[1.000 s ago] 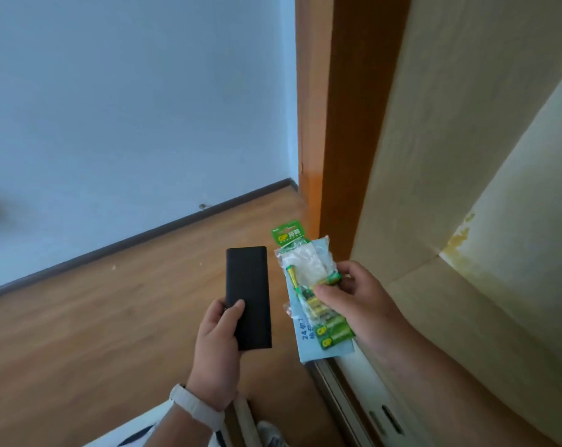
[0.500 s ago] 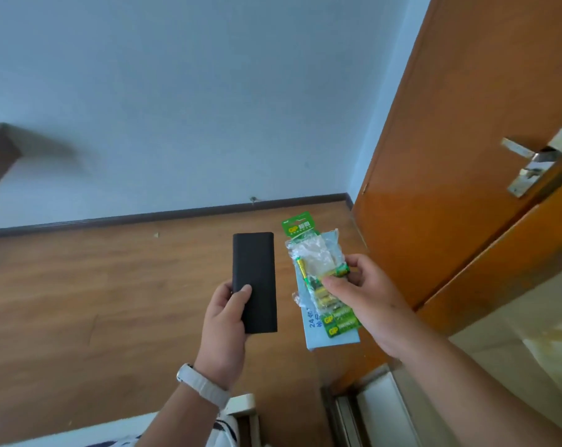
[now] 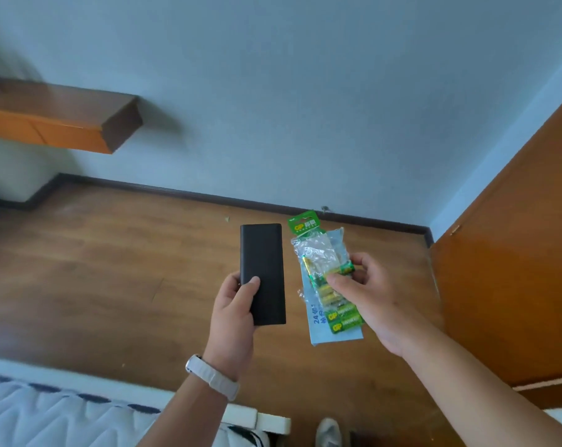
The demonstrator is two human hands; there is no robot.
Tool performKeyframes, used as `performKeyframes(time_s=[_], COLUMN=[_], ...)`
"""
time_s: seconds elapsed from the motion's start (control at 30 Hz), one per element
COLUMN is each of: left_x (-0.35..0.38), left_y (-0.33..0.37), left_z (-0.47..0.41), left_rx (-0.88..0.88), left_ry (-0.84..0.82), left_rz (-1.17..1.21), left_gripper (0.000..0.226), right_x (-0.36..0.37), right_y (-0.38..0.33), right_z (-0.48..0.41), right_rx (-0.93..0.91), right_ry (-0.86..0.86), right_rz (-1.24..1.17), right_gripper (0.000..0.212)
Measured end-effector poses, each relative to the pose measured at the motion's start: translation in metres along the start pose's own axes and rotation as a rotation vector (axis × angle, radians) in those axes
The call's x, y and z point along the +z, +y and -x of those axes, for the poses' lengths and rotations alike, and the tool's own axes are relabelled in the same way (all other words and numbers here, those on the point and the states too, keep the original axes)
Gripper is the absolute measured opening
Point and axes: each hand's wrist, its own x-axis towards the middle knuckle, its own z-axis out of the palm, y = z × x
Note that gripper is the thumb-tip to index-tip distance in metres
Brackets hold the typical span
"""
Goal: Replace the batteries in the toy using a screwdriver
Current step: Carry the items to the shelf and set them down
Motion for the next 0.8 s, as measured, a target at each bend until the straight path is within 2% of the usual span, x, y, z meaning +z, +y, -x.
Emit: performKeyframes(time_s=[0.3, 0.4, 0.6, 0.7, 0.8], left_x=[-0.033, -0.029, 0.021, 0.054, 0.079], left_y=[0.023, 0.027, 0.028, 0.034, 0.041], left_z=[-0.031, -0.057, -0.131, -0.169, -0.201], left_rx=[0.091, 0.11, 0.109, 0.124, 0.136], left_ry=[0.273, 0.375, 0.504, 0.527, 0.532], left_rz=[0.027, 0.063, 0.103, 0.101, 0.105], left_gripper=[0.009, 0.019, 0.013, 0.012, 0.012], right_x=[0.045, 0.042, 0.023, 0.013, 0.003], right_y=[-0.005, -0.013, -0.04, -0.054, -0.068], right_z=[-0.099, -0.142, -0.239, -0.286, -0.324], right_rx=[0.025, 0.035, 0.054, 0.073, 0.078], right_ry=[-0.297, -0.4, -0.483, -0.524, -0.553], right_rz=[0.034, 0.072, 0.123, 0.14, 0.128], right_gripper=[0.056, 0.056, 0.047, 0.035, 0.035])
